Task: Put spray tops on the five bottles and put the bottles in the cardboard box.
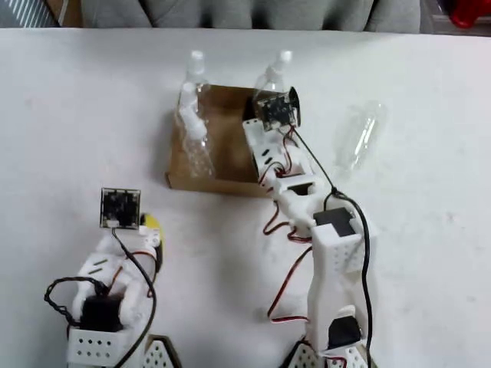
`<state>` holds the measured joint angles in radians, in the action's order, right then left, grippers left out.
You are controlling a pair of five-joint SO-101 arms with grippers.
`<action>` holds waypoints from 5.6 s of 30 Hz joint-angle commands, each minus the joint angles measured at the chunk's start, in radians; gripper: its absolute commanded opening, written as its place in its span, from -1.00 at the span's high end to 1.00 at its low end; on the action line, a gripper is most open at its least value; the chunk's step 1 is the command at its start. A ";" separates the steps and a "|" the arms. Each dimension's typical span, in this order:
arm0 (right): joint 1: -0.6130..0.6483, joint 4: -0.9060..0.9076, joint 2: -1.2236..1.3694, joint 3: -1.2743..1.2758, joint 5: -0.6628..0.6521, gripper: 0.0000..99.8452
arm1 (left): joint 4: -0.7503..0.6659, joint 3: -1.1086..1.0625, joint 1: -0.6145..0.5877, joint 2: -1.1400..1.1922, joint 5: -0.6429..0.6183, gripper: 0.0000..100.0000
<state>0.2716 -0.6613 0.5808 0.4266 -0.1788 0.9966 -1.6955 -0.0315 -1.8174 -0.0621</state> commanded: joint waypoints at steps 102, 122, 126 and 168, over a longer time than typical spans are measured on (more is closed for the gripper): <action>0.021 -0.392 -0.096 0.334 -0.100 0.43 | -0.041 0.003 -0.012 -0.008 -0.005 0.96; 0.012 -0.377 -0.410 0.542 -0.095 0.43 | -0.063 0.003 -0.025 -0.008 -0.005 0.96; -0.007 -0.311 -0.559 0.661 -0.095 0.43 | -0.063 0.003 -0.033 -0.008 -0.005 0.96; -0.147 1.650 -1.956 0.839 -0.106 0.96 | -0.055 0.002 -0.033 -0.007 -0.005 0.96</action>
<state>0.0614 0.8684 -1.3449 1.3441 -0.2862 0.9628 -1.6955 -0.0560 -1.8174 -0.0621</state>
